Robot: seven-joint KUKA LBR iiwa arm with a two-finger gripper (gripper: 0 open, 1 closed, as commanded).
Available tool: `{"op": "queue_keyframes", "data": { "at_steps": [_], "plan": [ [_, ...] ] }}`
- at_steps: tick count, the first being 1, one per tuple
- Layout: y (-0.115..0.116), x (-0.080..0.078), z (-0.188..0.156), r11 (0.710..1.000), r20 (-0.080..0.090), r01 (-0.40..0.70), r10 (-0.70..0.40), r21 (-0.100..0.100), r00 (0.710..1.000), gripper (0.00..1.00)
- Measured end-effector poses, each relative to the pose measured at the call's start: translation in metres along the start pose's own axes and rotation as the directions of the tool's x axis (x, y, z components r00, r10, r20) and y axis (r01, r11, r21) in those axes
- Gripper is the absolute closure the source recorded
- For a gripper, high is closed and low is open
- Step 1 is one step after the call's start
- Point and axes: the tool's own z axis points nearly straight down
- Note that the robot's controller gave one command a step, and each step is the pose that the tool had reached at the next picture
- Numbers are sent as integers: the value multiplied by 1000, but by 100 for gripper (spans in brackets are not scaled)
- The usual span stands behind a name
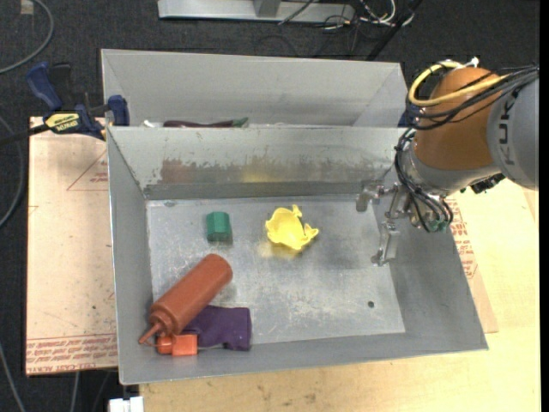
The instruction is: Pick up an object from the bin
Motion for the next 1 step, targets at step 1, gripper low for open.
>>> {"op": "queue_keyframes", "data": {
  "at_steps": [1],
  "plan": [
    [39,-31,32,1000,8,31,-31,3,999,0]
  ]
}}
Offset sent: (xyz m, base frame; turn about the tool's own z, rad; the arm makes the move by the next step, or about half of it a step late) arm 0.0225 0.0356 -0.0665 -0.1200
